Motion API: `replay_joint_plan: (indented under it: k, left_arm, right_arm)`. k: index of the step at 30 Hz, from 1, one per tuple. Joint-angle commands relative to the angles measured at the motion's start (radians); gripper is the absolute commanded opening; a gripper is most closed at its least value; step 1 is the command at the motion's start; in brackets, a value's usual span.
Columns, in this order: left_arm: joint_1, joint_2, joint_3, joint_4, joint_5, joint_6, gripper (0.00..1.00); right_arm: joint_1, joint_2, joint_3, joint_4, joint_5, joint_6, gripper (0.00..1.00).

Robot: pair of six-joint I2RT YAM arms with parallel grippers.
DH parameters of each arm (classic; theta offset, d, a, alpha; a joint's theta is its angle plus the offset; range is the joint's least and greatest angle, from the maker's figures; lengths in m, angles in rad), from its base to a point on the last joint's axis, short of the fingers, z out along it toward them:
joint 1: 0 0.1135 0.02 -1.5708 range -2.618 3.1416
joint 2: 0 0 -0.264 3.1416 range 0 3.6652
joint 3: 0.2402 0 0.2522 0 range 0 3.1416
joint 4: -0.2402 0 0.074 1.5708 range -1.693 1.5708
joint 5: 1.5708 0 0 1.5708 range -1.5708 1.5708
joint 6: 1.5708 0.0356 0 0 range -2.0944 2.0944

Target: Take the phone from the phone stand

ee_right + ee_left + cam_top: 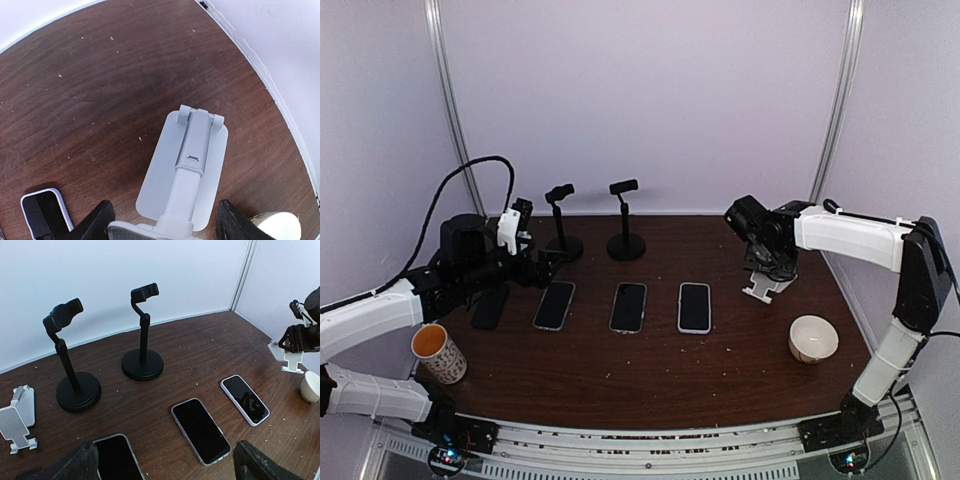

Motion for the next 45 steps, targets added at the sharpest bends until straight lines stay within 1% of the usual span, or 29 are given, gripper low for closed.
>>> replay_joint_plan:
  k: [1, 5, 10, 14, 15, 17, 25, 29, 33, 40, 45]
  left_arm:
    - [-0.004, 0.004, 0.013, 0.046, 0.000, -0.003, 0.98]
    - [-0.004, 0.019, 0.029, 0.043, 0.013, -0.010, 0.98]
    - [-0.005, 0.031, 0.040, 0.051, 0.021, -0.022, 0.98]
    - [-0.004, 0.043, 0.047, 0.048, 0.021, -0.023, 0.98]
    - [-0.004, 0.048, 0.049, 0.048, 0.021, -0.022, 0.98]
    - [-0.004, 0.057, 0.053, 0.046, 0.023, -0.023, 0.98]
    - [-0.002, 0.078, 0.075, 0.030, 0.019, -0.019, 0.98]
    - [-0.003, 0.079, 0.078, 0.027, 0.011, -0.014, 0.98]
    - [-0.001, 0.084, 0.087, 0.014, 0.006, -0.006, 0.98]
    - [0.000, 0.107, 0.110, 0.008, 0.005, 0.008, 0.98]
    - [0.000, 0.113, 0.119, 0.010, 0.011, 0.006, 0.98]
  right_arm:
    - [-0.016, -0.008, 0.062, 0.129, 0.050, -0.209, 0.41]
    - [-0.034, 0.013, 0.074, 0.309, -0.050, -0.358, 0.35]
    - [-0.069, 0.055, 0.087, 0.540, -0.248, -0.511, 0.29]
    - [-0.089, 0.143, 0.179, 0.614, -0.367, -0.627, 0.23]
    - [-0.090, 0.170, 0.210, 0.623, -0.389, -0.655, 0.19]
    - [-0.092, 0.230, 0.301, 0.621, -0.426, -0.698, 0.16]
    - [-0.105, 0.542, 0.709, 0.480, -0.517, -0.776, 0.15]
    - [-0.117, 0.651, 0.829, 0.463, -0.566, -0.789, 0.13]
    - [-0.133, 0.697, 0.850, 0.458, -0.621, -0.784, 0.13]
    - [-0.144, 0.720, 0.822, 0.459, -0.669, -0.774, 0.14]
    - [-0.153, 0.724, 0.823, 0.454, -0.702, -0.752, 0.19]
